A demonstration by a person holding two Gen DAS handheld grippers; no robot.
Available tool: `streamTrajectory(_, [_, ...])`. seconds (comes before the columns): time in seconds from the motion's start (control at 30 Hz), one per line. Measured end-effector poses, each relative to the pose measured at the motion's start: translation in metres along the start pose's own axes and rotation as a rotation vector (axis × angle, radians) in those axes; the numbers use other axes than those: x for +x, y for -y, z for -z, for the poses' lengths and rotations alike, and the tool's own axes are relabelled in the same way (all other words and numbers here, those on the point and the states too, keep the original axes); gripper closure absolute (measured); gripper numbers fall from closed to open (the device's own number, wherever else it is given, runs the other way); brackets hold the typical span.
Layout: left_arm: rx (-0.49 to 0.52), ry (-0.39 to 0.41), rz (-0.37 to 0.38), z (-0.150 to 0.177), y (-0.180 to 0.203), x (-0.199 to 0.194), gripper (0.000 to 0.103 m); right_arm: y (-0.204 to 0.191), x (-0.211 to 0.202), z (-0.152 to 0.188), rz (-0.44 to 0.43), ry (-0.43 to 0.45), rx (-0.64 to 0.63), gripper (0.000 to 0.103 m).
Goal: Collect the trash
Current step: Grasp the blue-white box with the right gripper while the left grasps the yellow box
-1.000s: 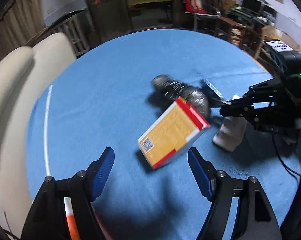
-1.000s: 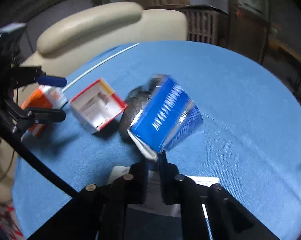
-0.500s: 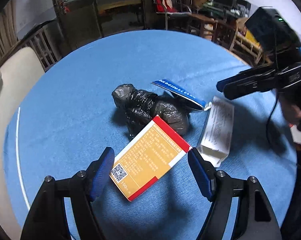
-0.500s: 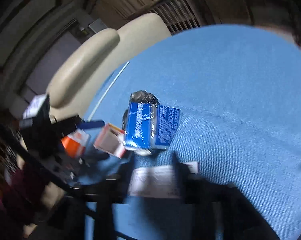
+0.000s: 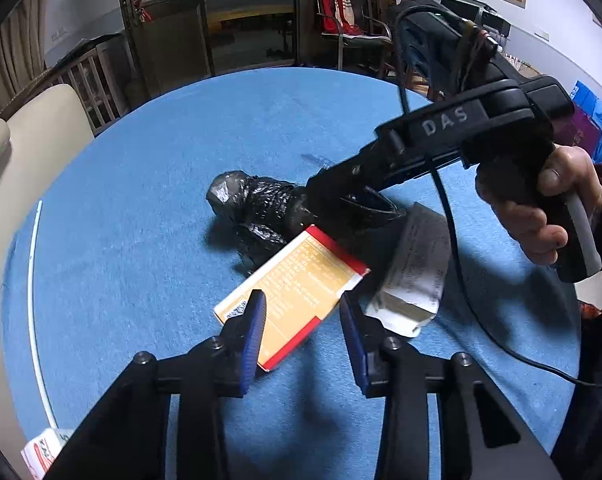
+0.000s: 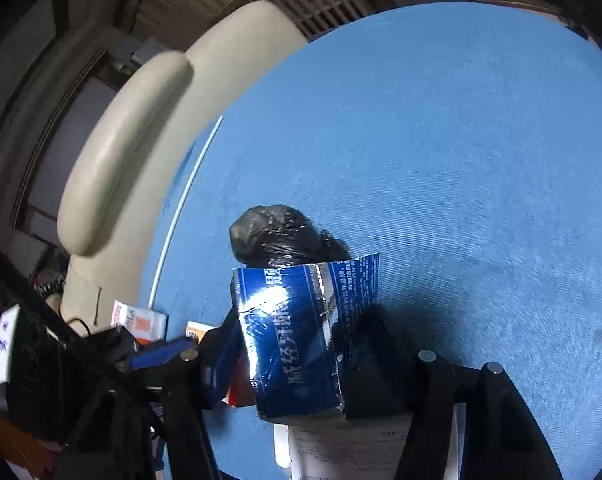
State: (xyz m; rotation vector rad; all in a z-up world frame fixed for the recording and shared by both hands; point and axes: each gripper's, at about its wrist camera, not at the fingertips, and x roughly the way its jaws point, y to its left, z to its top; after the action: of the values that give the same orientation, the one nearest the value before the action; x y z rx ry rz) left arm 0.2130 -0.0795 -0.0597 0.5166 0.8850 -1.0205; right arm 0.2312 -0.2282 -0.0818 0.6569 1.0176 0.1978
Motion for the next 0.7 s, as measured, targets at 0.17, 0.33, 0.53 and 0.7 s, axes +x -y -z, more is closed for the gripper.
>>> streamTrajectory(0.17, [0.015, -0.022, -0.039, -0.001, 0.008, 0.001, 0.059, 0.019, -0.025, 0.009, -0.040, 0.032, 0.020, 0.070])
streamTrajectory(0.33, [0.050, -0.026, -0.110, -0.007, 0.005, 0.003, 0.037, 0.047, -0.056, 0.028, 0.016, 0.024, 0.044, 0.090])
streamTrajectory(0.53, [0.103, -0.095, -0.091, -0.022, 0.005, 0.026, 0.031, 0.082, -0.063, 0.045, -0.093, 0.020, 0.196, 0.085])
streamTrajectory(0.7, [0.135, -0.068, -0.082, -0.020, 0.012, 0.028, 0.028, 0.072, -0.069, 0.035, -0.079, 0.058, 0.174, 0.021])
